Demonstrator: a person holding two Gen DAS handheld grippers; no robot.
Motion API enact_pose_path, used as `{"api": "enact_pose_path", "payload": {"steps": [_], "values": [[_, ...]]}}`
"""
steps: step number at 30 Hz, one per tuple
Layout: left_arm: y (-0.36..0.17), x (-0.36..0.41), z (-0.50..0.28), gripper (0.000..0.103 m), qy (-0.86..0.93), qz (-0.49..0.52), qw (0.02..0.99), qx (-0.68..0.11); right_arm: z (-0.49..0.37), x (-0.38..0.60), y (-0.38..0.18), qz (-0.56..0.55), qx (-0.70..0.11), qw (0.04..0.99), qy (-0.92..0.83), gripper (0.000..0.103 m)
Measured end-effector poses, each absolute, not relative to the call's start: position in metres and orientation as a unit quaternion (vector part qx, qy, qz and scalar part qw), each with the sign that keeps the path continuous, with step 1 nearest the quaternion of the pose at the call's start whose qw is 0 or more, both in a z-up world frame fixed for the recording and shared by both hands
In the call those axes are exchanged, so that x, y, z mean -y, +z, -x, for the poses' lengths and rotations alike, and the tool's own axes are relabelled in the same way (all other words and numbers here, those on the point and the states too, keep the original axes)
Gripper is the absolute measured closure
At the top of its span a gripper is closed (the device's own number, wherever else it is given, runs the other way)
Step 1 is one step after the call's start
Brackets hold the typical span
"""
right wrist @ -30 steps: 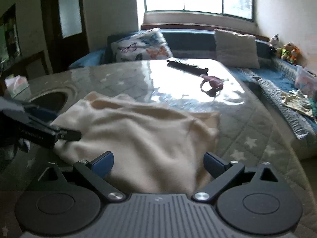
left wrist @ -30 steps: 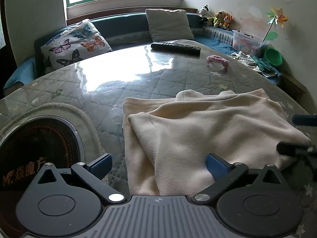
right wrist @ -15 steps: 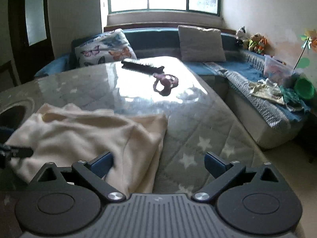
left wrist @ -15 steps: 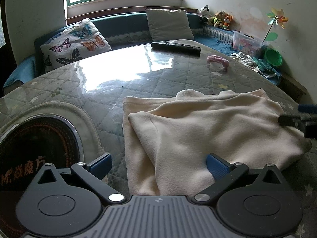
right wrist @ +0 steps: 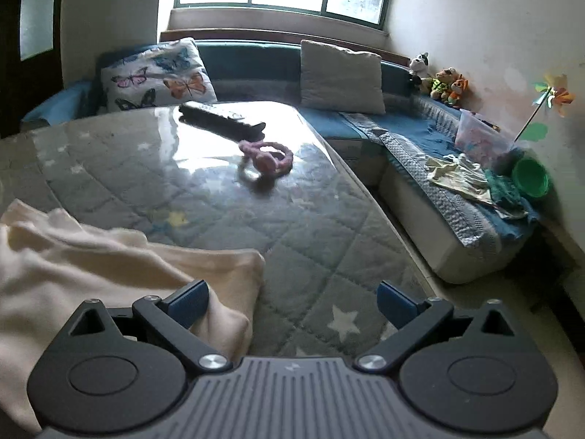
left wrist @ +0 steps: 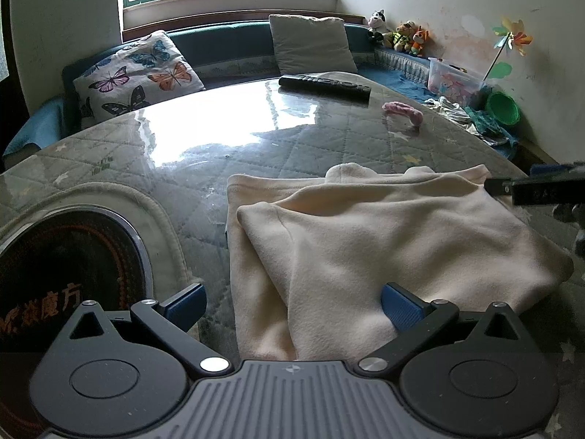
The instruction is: Fold clothes
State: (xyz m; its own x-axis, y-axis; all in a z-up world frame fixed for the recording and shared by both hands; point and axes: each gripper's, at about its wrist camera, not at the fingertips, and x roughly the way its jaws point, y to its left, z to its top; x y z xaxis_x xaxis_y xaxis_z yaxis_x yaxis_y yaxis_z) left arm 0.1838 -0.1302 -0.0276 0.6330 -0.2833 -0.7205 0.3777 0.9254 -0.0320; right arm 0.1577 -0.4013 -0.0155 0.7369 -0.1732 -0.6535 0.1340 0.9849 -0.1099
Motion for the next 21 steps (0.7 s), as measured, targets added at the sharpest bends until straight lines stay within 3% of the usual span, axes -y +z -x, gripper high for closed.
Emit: {"api": "enact_pose_path", "payload": {"steps": [21], "values": [[-0.026,0.127,-0.183,0.0,-0.186,-0.059,0.9,-0.389,-0.204,0.343,-0.015,0.106,-0.382,0.918,-0.031,0.0]]}}
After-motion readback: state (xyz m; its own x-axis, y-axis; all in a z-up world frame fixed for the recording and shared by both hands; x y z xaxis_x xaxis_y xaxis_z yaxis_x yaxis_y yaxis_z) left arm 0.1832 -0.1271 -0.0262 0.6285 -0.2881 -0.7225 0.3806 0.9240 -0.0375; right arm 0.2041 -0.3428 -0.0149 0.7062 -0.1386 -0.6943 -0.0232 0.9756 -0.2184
